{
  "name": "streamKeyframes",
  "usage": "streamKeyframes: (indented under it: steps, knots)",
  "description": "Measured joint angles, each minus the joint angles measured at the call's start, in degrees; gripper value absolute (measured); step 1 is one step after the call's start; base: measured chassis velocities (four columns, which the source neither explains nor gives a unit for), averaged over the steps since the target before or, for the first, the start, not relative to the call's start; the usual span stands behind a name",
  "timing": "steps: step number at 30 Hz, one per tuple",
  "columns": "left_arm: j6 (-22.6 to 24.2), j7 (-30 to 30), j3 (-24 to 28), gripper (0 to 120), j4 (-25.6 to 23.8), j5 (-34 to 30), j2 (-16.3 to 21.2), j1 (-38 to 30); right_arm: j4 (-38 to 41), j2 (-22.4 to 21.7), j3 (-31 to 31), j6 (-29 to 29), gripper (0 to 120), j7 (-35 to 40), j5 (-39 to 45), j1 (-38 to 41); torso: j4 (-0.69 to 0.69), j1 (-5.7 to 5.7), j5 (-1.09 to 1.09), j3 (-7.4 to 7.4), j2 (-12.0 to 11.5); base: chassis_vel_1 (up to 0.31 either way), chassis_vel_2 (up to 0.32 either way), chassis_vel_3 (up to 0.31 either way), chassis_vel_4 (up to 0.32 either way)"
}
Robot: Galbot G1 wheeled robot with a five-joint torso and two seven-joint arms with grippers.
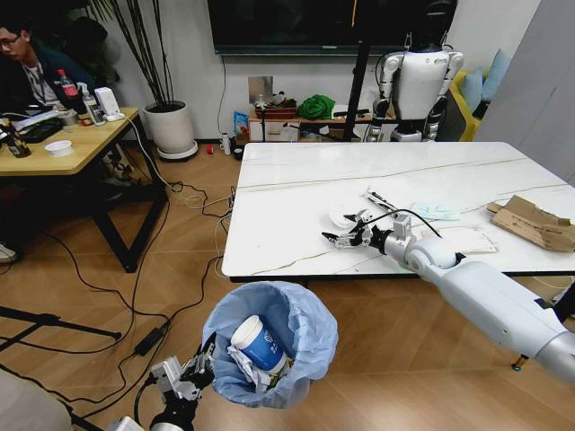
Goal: Pick up the trash bin and place the trash from the table into it.
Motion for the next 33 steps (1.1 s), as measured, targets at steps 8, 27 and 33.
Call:
streamKeyframes:
  steps: [8,27,33]
  knots:
    - [0.0,-0.1,0.0,0,0.1,-0.2,0.3,-0.1,-0.3,0.3,0.2,0.2,80,0.2,0.1,-0.1,0.00,0.00,-0.01,0.00,0.0,0.000,0.000,0.000,0.000]
    - [0.0,-0.2,0.4,0,0.5,-0.3,0.5,-0.5,0.7,-0.4,0.0,0.4,7,0.2,0.1,0.5,0.01,0.01,0.00,0.00,0.0,0.000,0.000,0.000,0.000]
    - [0.0,-0.3,0.8,0,0.6,-0.5,1.2,-0.9,2.9,-2.0,0.0,0.4,0,0.2,0.4,0.6,-0.01,0.01,0.01,0.01,0.0,0.000,0.000,0.000,0.000]
